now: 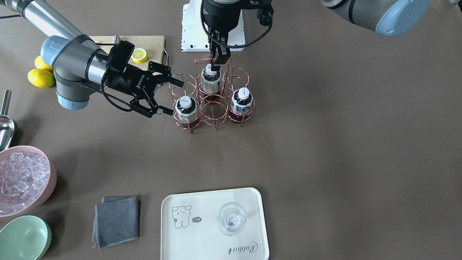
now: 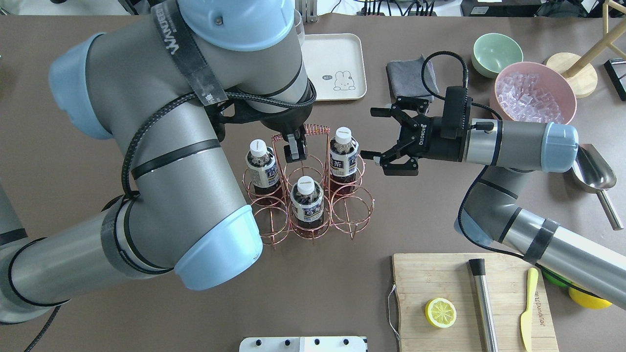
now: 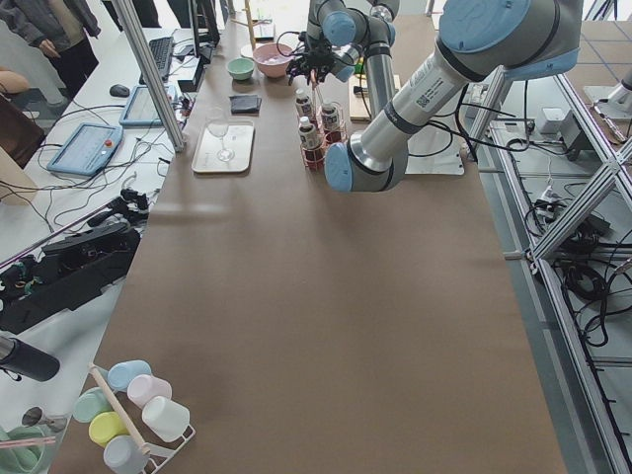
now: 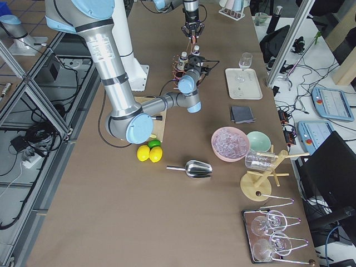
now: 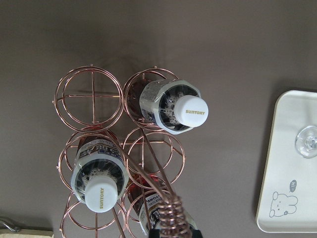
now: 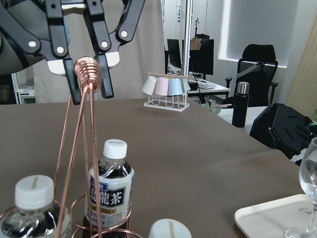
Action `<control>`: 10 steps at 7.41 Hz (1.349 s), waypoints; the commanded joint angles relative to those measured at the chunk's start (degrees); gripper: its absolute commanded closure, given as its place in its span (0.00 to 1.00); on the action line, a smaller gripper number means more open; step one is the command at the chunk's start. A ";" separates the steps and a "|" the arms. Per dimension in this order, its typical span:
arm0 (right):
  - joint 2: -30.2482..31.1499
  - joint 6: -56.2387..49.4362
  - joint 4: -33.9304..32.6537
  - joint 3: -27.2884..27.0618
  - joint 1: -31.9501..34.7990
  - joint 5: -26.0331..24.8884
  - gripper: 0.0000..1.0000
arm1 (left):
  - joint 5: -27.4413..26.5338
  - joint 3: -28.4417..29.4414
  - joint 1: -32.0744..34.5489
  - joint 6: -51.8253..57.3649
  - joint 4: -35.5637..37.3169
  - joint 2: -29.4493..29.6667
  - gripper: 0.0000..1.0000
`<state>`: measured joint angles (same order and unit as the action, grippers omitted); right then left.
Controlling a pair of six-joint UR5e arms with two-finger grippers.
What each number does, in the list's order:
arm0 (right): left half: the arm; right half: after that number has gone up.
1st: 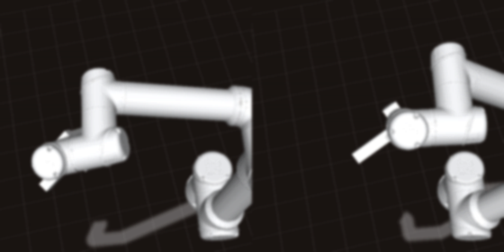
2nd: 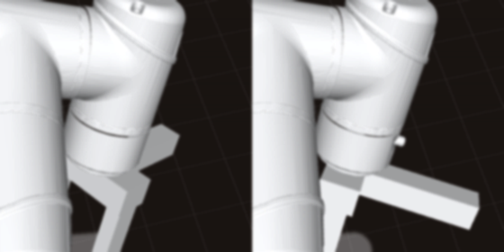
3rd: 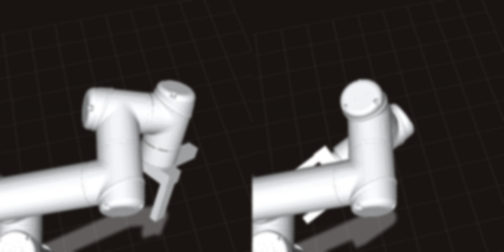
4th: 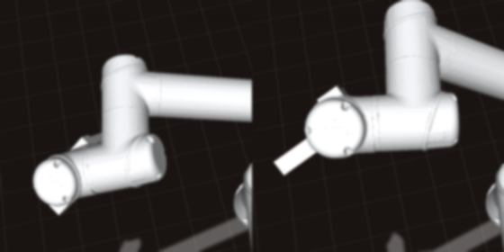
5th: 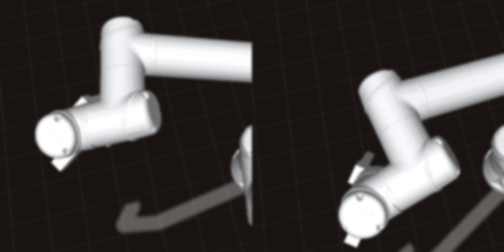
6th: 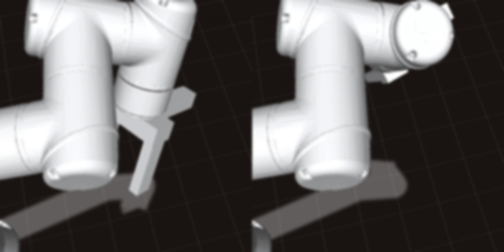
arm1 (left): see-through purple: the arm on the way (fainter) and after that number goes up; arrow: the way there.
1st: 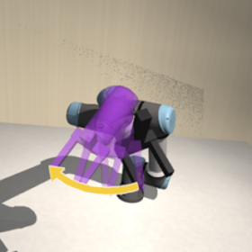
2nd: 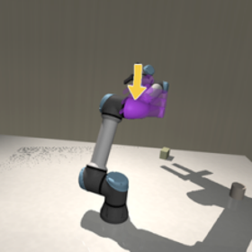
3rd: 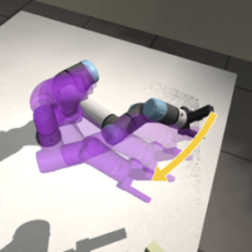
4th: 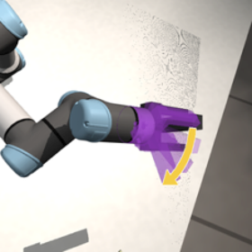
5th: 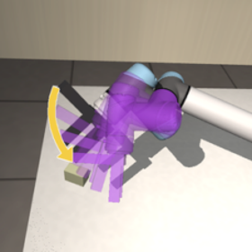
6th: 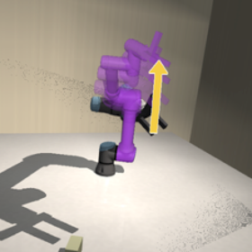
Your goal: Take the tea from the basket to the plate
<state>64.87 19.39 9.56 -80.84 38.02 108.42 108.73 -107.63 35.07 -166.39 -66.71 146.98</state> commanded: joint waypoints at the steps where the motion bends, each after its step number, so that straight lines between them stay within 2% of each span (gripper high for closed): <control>1: -1.50 -0.76 -1.82 0.51 -0.66 -1.01 0.00 | -0.01 -1.17 0.00 -0.42 0.09 -0.02 1.00; 5: -1.94 -0.32 -1.91 1.65 -1.63 -1.01 0.01 | 0.08 -1.18 0.00 -0.42 0.18 0.07 1.00; 6: -2.03 -0.15 -1.91 2.00 -1.63 -1.01 0.06 | 0.08 -1.52 0.08 -0.42 0.27 -0.11 1.00; 7: -2.03 0.29 -2.17 2.01 -1.63 -1.01 0.18 | 0.08 -1.27 0.00 -0.42 0.27 0.06 1.00; 9: -2.03 2.30 -4.02 1.57 -1.37 -0.93 0.56 | 0.17 -1.70 0.17 -0.42 0.44 0.07 1.00; 10: -1.94 2.58 -4.37 1.13 -1.02 -0.84 0.71 | 0.17 -1.88 0.17 -0.42 0.44 0.06 1.00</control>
<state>62.85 20.84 6.03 -79.13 36.57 107.48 108.85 -109.23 35.19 -166.82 -66.33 147.08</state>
